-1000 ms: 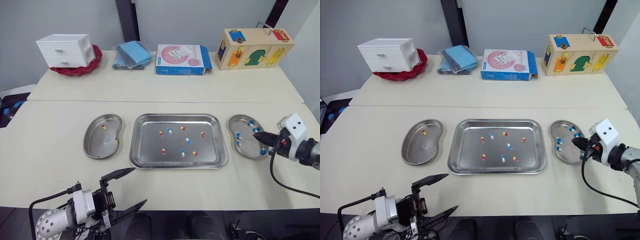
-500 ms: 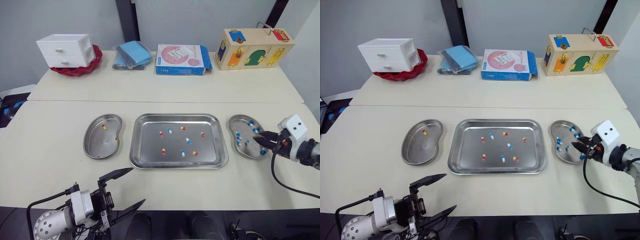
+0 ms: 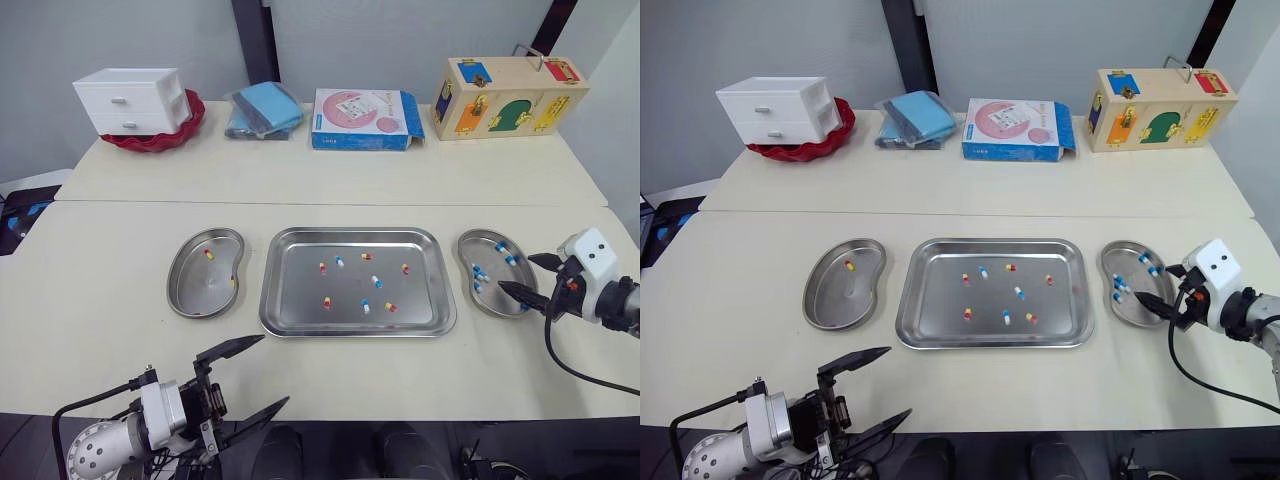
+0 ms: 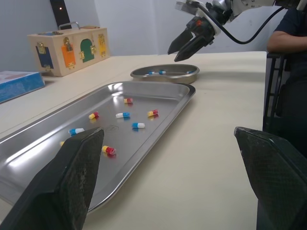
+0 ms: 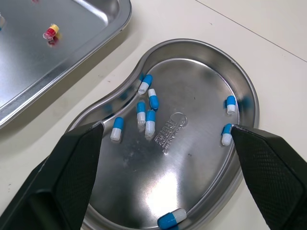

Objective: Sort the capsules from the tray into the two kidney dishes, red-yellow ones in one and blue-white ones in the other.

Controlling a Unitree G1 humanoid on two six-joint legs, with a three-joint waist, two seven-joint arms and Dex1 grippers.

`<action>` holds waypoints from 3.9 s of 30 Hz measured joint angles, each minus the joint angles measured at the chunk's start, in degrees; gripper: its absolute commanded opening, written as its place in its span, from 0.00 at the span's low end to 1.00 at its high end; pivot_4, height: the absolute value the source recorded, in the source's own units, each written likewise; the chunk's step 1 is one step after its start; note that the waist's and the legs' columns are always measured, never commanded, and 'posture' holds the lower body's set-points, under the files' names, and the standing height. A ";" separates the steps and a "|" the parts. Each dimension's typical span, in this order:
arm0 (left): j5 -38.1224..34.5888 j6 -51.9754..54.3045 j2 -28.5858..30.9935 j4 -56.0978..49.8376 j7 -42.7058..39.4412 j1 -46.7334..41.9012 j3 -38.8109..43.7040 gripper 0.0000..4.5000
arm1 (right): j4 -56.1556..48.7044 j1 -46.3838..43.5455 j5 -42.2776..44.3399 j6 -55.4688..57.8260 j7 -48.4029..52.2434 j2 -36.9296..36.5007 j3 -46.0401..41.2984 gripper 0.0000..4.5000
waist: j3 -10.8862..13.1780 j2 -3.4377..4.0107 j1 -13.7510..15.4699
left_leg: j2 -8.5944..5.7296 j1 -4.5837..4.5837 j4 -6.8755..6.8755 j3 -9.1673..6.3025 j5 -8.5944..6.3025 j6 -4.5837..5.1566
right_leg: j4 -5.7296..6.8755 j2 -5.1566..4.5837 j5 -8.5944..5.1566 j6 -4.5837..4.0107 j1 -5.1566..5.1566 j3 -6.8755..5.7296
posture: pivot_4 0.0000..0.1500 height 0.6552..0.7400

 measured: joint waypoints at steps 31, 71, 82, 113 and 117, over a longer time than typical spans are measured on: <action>9.62 37.79 37.21 33.44 5.75 -13.09 22.80 1.00 | 15.70 19.06 2.45 -20.25 24.63 -10.12 -12.80 0.99 | 0.06 0.04 -0.53 | 0.02 0.28 -0.11 0.12 0.00 0.00 | 0.03 0.02 -0.02 0.01 0.09 0.04 | 1.00 1.00; 12.00 46.84 24.63 4.94 -5.00 -45.58 -10.19 1.00 | -13.88 34.81 15.60 -35.90 21.11 19.79 -0.40 0.99 | 0.04 0.06 0.85 | 0.03 0.34 0.06 -0.04 0.02 -0.02 | 0.37 0.10 -0.03 0.01 0.22 -0.02 | 1.00 1.00; 20.74 41.86 13.05 16.29 -7.05 -58.12 -23.38 1.00 | -13.54 35.98 14.43 -38.72 17.78 20.50 2.38 0.99 | 0.03 0.06 1.15 | 0.00 0.37 0.25 -0.17 0.02 -0.02 | 0.37 0.11 -0.03 0.01 0.40 -0.09 | 1.00 1.00; 31.74 31.04 1.81 33.69 -8.97 -65.01 -29.06 0.57 | -15.19 38.23 13.30 -39.82 11.70 20.73 4.60 1.00 | 0.03 0.07 1.18 | -0.03 0.39 0.50 -0.32 0.01 -0.01 | 0.40 0.11 -0.03 0.02 0.63 -0.20 | 1.00 1.00; 31.82 30.81 1.68 33.54 -8.99 -64.72 -29.26 0.30 | -15.28 38.25 13.31 -39.82 11.65 20.34 4.60 1.00 | 0.02 0.07 1.18 | -0.03 0.46 0.52 -0.33 0.01 -0.01 | 0.40 0.11 -0.03 0.02 0.71 -0.21 | 1.00 1.00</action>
